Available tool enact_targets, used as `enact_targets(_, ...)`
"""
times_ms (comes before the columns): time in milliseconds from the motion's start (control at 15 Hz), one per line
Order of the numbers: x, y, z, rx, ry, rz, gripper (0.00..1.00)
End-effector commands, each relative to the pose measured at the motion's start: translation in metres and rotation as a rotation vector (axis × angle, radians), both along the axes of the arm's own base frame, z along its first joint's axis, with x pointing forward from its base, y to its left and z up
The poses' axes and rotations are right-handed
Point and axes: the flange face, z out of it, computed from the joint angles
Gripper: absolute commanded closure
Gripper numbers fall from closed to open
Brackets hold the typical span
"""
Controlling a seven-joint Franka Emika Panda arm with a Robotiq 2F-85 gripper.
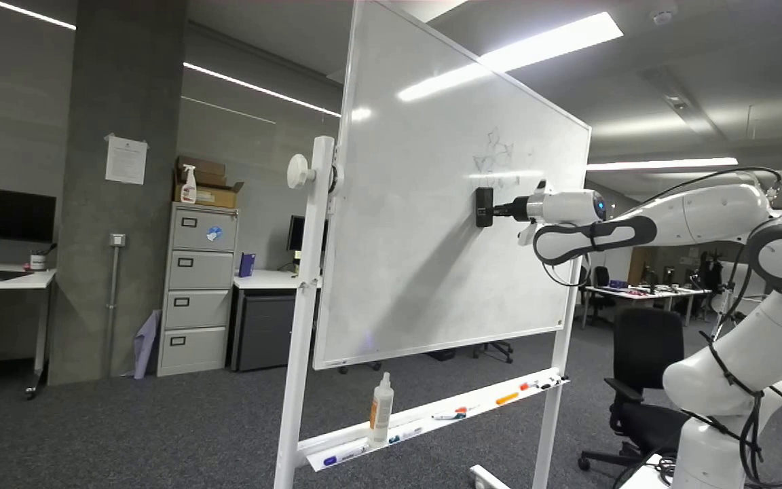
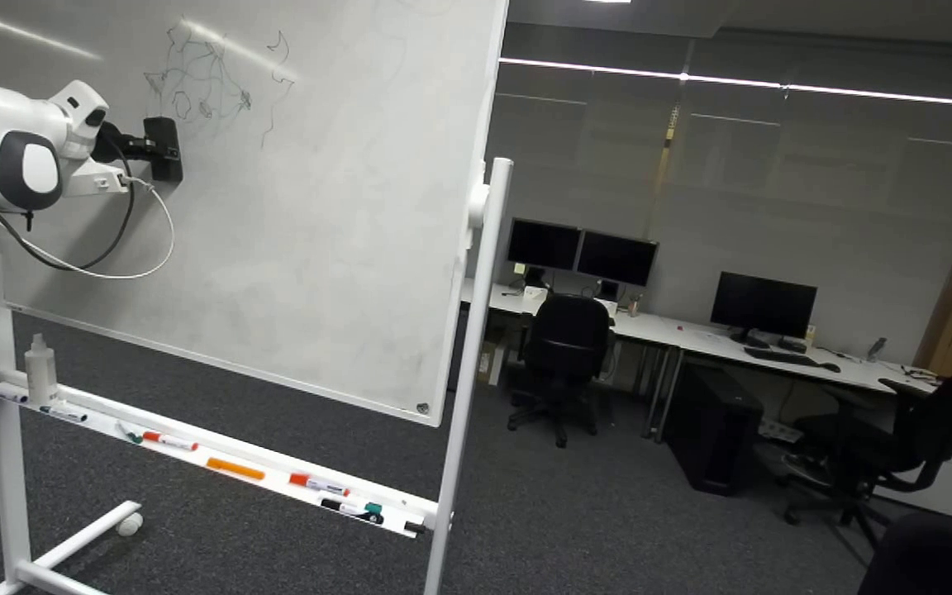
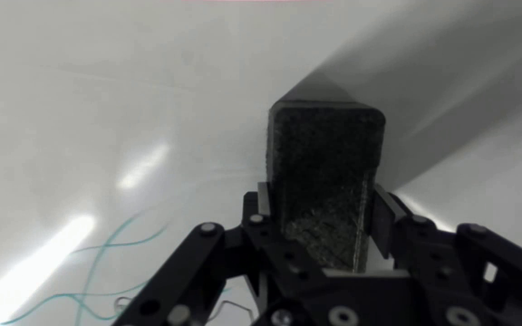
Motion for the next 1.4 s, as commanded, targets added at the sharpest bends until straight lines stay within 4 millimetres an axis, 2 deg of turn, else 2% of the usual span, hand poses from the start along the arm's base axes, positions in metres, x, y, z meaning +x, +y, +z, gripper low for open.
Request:
enact_targets(0,0.014,0.05,-0.02,-0.065,0.057,0.09,0.7)
enact_targets(200,0.013,0.081,-0.031,-0.102,0.079,0.144,0.7)
enact_targets(400,0.015,0.091,-0.032,-0.117,0.085,0.166,0.7)
enact_targets(600,0.017,0.079,-0.016,-0.118,0.059,0.147,0.7)
enact_targets(867,0.014,0.057,0.017,-0.098,-0.003,0.113,0.7)
enact_targets(1333,0.006,-0.008,0.075,-0.031,-0.122,0.027,0.7)
